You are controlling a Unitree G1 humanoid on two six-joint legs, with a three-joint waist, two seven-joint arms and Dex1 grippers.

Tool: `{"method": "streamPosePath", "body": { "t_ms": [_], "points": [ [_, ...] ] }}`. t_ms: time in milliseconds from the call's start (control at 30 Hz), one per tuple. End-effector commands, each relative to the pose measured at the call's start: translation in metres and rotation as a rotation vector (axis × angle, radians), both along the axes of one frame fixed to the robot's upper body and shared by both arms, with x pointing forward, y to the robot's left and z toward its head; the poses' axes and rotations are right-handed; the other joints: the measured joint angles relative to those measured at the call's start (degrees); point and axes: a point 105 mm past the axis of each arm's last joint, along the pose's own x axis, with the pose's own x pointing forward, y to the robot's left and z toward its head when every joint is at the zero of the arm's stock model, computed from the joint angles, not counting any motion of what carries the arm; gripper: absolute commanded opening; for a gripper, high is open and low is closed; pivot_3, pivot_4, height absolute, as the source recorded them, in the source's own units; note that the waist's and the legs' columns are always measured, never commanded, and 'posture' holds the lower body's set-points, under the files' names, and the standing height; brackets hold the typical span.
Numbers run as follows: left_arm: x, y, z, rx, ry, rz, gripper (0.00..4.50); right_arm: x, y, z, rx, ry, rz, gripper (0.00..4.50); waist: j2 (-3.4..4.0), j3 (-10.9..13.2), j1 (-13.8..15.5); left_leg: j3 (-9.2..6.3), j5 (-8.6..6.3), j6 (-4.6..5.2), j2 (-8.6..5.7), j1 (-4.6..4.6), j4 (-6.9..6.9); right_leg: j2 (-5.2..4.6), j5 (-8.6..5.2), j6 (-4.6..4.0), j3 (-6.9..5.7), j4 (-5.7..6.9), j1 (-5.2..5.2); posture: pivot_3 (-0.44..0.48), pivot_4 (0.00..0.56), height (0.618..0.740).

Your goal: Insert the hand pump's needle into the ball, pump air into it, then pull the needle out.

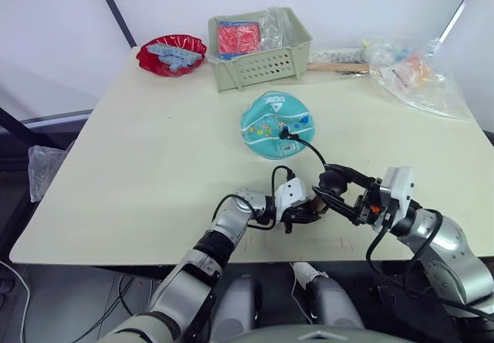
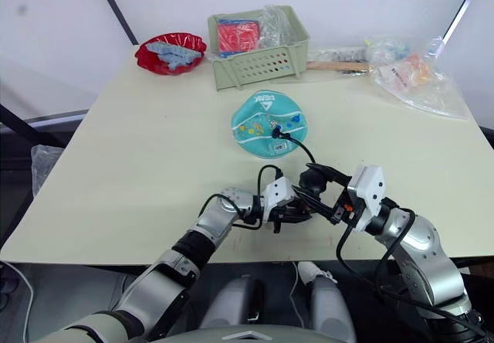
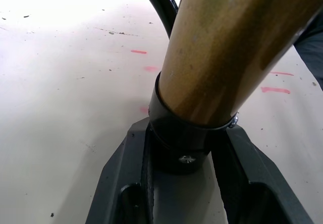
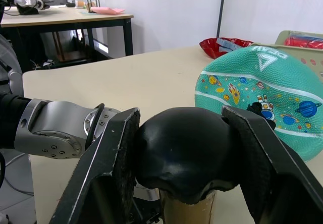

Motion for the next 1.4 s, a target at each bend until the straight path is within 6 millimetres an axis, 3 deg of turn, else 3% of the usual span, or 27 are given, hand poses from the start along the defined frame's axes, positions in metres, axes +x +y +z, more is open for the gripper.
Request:
{"method": "streamPosePath", "body": {
  "t_ms": [33, 700, 967, 1400],
  "points": [
    [0.009, 0.004, 0.012, -0.080, 0.027, 0.056, 1.12, 0.004, -0.009, -0.027, -0.091, 0.113, -0.032, 2.08, -0.01, -0.01, -0.01, 0.00, 0.00, 0.00, 0.00, 0.01, 0.00, 0.00, 0.00, 0.00, 0.00, 0.00, 0.01, 0.000, 0.150, 0.738],
    [0.009, 0.003, 0.007, -0.058, 0.021, 0.069, 1.12, 0.004, -0.012, -0.026, -0.112, 0.142, -0.023, 2.08, -0.07, -0.06, 0.02, -0.01, 0.00, 0.00, 0.01, 0.04, 0.03, 0.00, 0.01, 0.01, 0.00, 0.01, 0.05, 0.000, 0.150, 0.738],
    [0.006, 0.003, -0.001, -0.022, 0.037, 0.055, 1.12, 0.006, -0.015, 0.006, -0.093, 0.079, -0.009, 2.08, -0.07, -0.07, 0.40, -0.01, 0.00, 0.00, 0.02, 0.05, 0.06, -0.02, 0.03, 0.03, 0.00, 0.01, 0.06, 0.000, 0.150, 0.738],
    [-0.003, -0.002, -0.013, 0.018, 0.086, 0.007, 1.12, 0.005, -0.039, 0.075, -0.066, 0.030, -0.004, 2.08, -0.07, -0.02, 1.02, -0.09, -0.02, 0.04, 0.03, -0.12, 0.06, -0.04, 0.02, 0.02, -0.04, -0.02, -0.02, 0.000, 0.150, 0.738]
  ]
}}
